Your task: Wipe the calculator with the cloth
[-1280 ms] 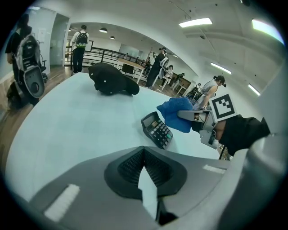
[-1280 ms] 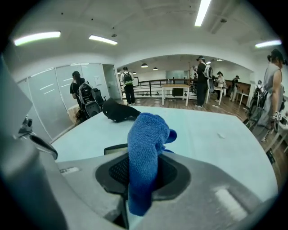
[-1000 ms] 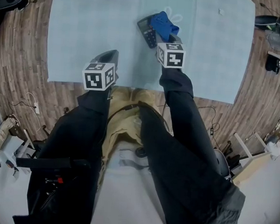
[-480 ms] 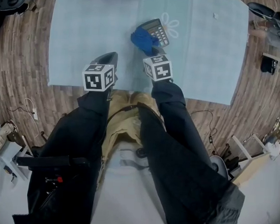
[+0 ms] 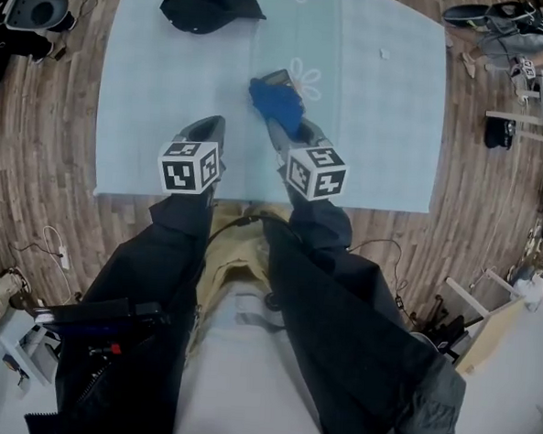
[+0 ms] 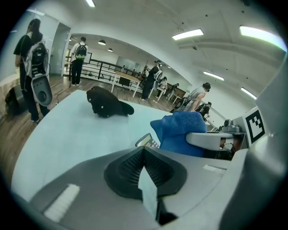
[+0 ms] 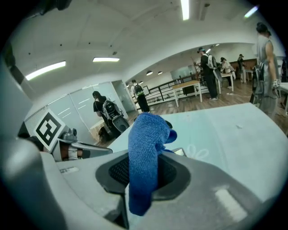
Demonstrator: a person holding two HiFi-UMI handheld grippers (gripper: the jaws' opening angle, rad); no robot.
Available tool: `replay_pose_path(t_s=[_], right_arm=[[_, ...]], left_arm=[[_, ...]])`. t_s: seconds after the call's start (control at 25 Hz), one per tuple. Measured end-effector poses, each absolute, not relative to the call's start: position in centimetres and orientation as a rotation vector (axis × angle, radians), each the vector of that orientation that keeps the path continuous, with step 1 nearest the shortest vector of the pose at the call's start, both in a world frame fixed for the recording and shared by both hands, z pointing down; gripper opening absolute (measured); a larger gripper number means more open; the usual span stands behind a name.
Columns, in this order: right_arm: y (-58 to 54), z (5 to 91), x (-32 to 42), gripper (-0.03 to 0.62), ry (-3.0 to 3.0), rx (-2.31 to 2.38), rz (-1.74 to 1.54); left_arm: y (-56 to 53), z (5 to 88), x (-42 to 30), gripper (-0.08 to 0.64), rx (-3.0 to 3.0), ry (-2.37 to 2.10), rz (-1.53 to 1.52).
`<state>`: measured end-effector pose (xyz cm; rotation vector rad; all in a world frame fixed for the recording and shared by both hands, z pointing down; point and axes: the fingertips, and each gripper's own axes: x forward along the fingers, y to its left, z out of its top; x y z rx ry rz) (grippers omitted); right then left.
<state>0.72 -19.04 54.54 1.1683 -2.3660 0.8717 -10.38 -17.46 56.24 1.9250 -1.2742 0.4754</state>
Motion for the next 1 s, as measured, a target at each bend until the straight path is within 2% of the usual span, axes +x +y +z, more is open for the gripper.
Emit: replay_pose_path(t_s=[0.56,1.0], right_arm=[[-24.3,35.6,5.3,0.094,-2.649,1.521,0.564],[-24.3,28.8,8.0,0.094,-2.737,1.676,0.37]], left_arm=[[-25.6,39.0,-6.8,0.0,2.322,-1.413,0.222],[-26.3,31.2,-6.2,0.0,2.439,-1.43,0.048]])
